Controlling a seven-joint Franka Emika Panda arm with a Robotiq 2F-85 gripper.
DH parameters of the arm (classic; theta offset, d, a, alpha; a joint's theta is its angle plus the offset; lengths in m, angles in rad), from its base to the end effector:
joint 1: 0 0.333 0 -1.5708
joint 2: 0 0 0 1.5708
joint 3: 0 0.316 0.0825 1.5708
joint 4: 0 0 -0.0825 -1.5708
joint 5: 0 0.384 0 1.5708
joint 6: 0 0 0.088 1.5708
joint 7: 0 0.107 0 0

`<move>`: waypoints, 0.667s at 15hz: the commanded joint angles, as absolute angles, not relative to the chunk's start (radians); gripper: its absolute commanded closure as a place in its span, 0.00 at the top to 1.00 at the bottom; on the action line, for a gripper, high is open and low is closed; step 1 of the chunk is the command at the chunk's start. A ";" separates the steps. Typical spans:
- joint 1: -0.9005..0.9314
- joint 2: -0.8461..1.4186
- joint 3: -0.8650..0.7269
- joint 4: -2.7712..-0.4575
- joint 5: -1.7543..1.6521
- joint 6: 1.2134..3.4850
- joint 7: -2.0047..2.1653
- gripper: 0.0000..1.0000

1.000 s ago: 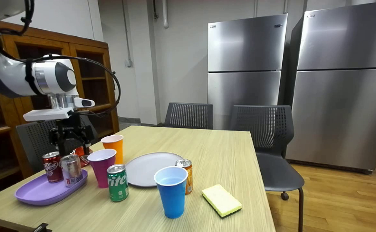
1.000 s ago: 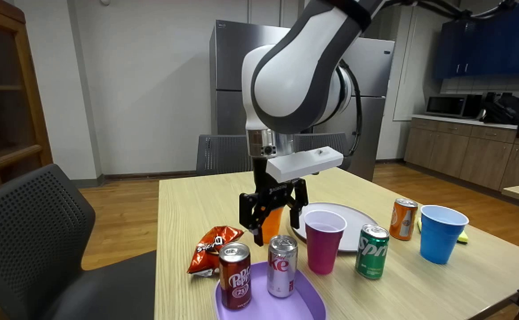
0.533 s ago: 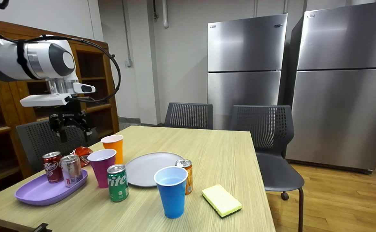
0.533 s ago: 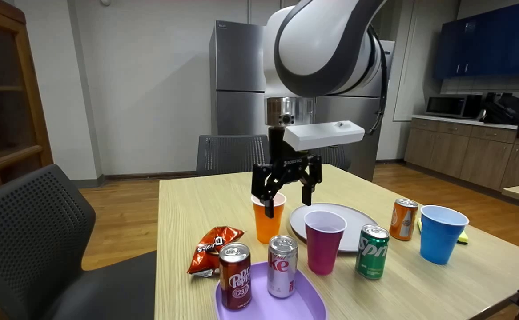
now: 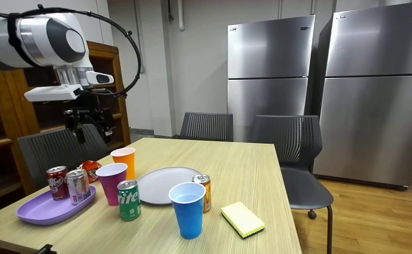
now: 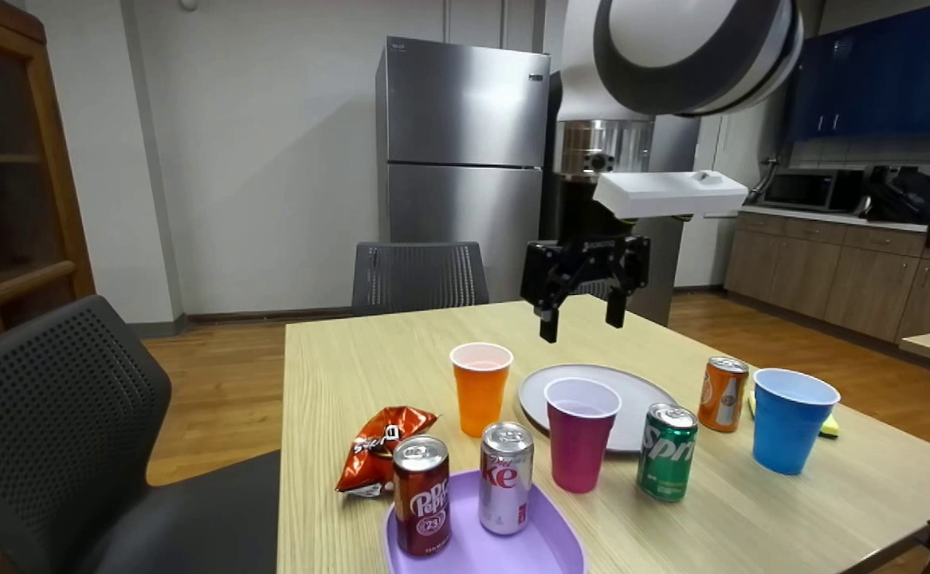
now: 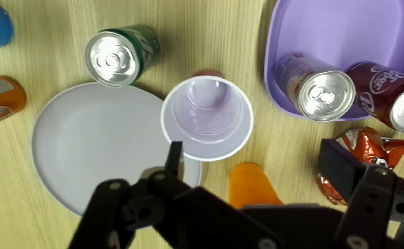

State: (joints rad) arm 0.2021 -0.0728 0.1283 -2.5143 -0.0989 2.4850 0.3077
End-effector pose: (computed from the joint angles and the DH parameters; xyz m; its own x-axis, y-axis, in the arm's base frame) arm 0.4373 0.1501 0.3103 0.9931 0.1010 0.0599 0.0976 -0.9936 0.0574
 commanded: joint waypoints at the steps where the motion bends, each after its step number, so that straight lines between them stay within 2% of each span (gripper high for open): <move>1: 0.148 -0.212 0.107 -2.629 -0.077 2.509 0.227 1.00; 10: 0.057 -0.282 0.021 -2.736 -0.094 2.513 0.062 1.00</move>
State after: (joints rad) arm 0.0878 -0.2477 0.0318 -2.6876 -0.0989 2.4888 0.1272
